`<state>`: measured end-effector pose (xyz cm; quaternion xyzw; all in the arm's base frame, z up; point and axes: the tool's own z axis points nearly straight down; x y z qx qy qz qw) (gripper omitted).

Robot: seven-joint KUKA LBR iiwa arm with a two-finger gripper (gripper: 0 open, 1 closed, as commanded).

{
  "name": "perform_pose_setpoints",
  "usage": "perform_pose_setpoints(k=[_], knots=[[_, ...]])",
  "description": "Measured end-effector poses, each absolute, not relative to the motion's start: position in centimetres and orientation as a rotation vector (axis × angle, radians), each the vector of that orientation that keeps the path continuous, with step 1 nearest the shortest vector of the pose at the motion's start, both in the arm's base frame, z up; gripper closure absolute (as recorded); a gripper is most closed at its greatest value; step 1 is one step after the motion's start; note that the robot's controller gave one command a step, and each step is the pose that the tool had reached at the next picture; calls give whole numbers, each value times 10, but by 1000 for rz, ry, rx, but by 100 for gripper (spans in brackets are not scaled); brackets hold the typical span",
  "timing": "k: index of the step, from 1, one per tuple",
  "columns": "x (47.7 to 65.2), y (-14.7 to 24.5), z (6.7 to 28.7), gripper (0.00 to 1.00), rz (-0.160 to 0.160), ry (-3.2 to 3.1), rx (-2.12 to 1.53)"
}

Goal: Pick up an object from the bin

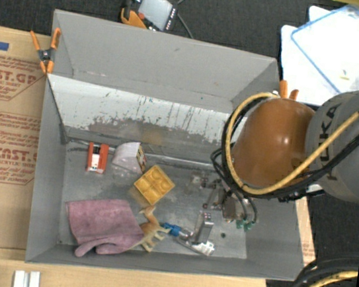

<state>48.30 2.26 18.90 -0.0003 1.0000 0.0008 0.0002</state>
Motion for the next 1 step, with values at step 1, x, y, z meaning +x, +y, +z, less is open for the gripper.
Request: perform_pose_setpoints(k=[1], knots=[[483, 23, 189, 0, 2, 3141, -1]])
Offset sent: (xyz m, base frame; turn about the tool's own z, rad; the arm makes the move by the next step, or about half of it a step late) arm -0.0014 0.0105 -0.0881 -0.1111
